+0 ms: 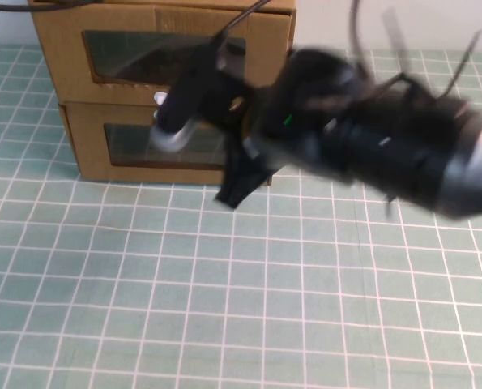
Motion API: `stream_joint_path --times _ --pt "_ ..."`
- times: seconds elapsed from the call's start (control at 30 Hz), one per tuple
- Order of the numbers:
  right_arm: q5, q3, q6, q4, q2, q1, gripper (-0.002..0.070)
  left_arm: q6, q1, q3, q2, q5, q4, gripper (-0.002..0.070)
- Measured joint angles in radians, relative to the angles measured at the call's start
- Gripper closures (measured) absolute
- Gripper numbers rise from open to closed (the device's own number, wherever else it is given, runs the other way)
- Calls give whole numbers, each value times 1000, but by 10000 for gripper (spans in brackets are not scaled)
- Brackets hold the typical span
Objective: Close the shoe box
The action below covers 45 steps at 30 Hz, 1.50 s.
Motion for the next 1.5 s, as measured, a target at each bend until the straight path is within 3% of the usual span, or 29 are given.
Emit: stream_joint_path --times 0.13,0.33,0.47,0.6,0.83,1.1,1.3,1.5 --pt "33 -17 -38 138 -91 -122 690 5 0 0 -96 59 54 680" --pt "11 2 -43 553 -313 -456 690 -47 0 1 -247 86 228 680" --pt "-68 106 -44 672 -462 -628 690 -54 0 88 -342 90 268 680" --pt "-199 296 -44 732 -643 -728 690 -46 0 278 -474 32 272 680" --pt "-483 689 -44 756 -978 -756 690 -17 0 779 -781 -199 280 680" --pt "-511 1081 -44 756 -1333 -756 690 10 0 1357 -1197 -461 277 680" --pt "-470 1274 -44 695 -1515 -756 690 13 0 1607 -1441 -562 267 680" --pt "-429 1347 -44 671 -1580 -756 690 13 0 1721 -1515 -611 267 680"
